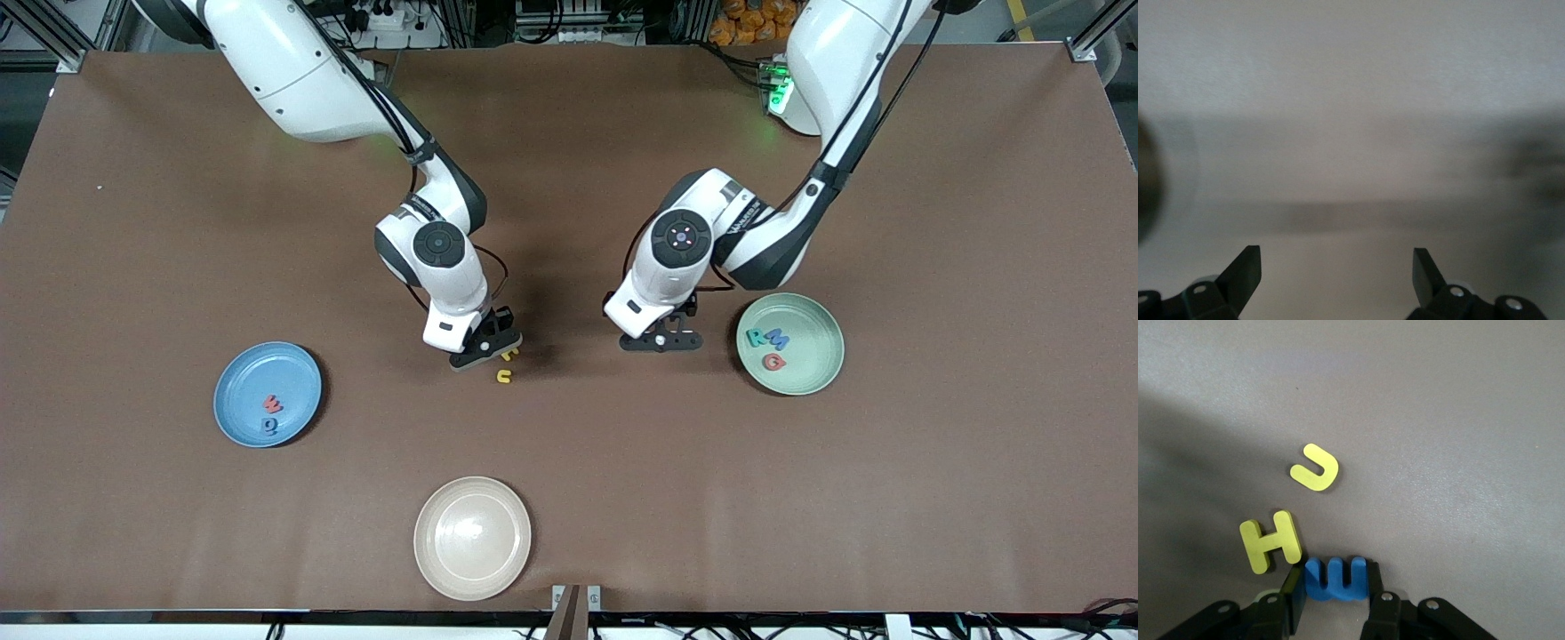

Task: Sort upper and lower case letters into plates
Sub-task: 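Grasp the blue E with the right gripper while the left gripper returns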

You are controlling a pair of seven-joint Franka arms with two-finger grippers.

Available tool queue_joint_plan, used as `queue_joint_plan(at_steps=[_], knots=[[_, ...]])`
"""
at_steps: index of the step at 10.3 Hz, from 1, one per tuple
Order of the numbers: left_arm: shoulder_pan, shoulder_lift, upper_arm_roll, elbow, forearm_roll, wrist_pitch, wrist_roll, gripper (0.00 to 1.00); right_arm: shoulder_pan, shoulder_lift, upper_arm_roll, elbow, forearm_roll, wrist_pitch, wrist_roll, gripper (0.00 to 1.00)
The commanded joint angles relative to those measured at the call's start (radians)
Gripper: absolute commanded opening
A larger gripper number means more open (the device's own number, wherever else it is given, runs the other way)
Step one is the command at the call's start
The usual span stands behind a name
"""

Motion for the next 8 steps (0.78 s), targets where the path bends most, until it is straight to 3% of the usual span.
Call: queue_joint_plan(at_steps=[1,5,8], knots=[[-0.022,0.033,0.009,0.030,-0.026,0.042,-0.021,1.00,-0.024,0.003,0.004,0.003,-0.024,0.003,0.014,0.00],[-0.102,0.069,0.016,0.073,0.015,0.121,-0.075,1.00,-0.159,-0.109,0.007,-0.063,-0.019,-0.008,0.022,0.00],[-0.200,0.162,0.017,0.201,0.182,0.131,-0.075,1.00,-0.262,-0.165,0.007,-0.079,-0.013,-0.029,0.023,0.00]])
